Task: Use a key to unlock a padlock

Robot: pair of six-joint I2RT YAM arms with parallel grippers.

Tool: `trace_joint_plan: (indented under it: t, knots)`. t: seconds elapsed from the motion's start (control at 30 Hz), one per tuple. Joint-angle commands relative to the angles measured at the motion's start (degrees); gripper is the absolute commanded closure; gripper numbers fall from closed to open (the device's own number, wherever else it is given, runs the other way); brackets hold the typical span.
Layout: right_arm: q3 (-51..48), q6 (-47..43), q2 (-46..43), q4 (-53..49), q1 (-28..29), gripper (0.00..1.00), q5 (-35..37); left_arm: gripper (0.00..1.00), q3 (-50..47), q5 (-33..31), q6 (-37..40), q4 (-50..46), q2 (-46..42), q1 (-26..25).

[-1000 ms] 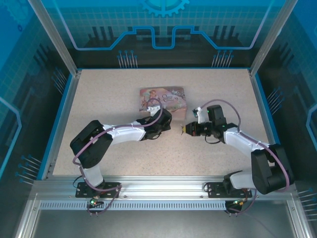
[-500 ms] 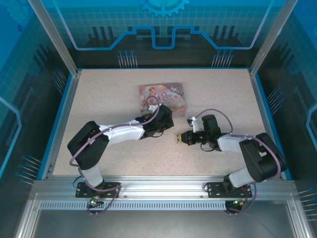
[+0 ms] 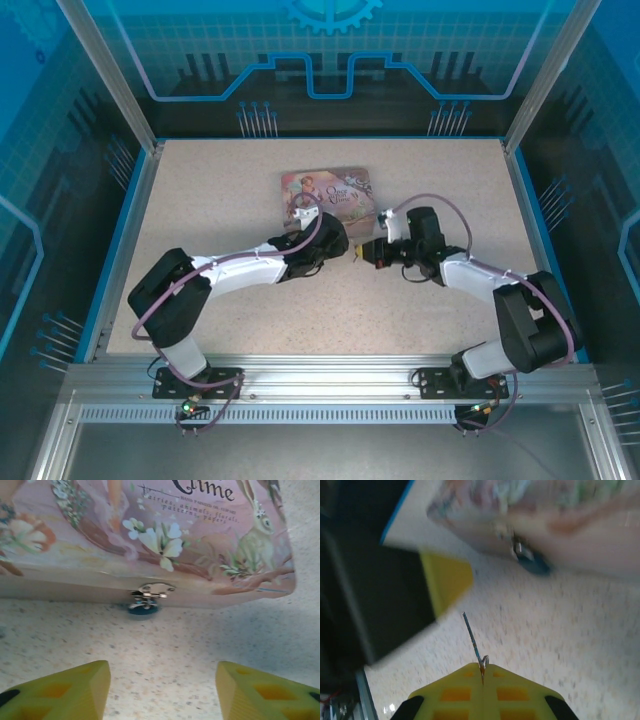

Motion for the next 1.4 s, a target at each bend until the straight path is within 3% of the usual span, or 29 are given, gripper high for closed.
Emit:
trace_joint_plan:
  t: [0.0,0.17,0.4,0.53,0.73,1.03,1.37]
  knots:
    - [5.9,2.1,2.1,-2.8,-2.8,1.0,-3.2,0.35,-2.1,-4.4,4.2,-0.7,-1.8,0.8]
    - [16.5,3.2,9.7,-5.0,-4.5,1.0,-4.2,0.19,-2.9,-4.8,8.3,-1.1,-6.6,4.0]
    - [28.9,7.0,23.8,-4.8,-6.3,1.0,-7.5,0.01,-1.4,0.3,12.5,-4.9,-10.5,14.1]
    - [32.4,6.8,28.1,-5.8,-6.3,1.0,-6.4,0.01,1.1,8.3,15.2,-5.2,-6.7,19.8]
    - [36.7,6.0,32.4,-9.0,-6.1,1.0,-6.3,0.01,5.8,15.1,18.2,-4.2,0.6,22.6]
    - [37.7,2.8,32.9,-18.4,-5.6,1.0,-2.8,0.06,6.5,14.7,15.8,-6.2,5.9,22.7]
    - [33.3,1.0,30.0,-22.0,-3.2,1.0,-0.7,0.12,-2.9,14.1,13.2,-6.6,0.5,21.1]
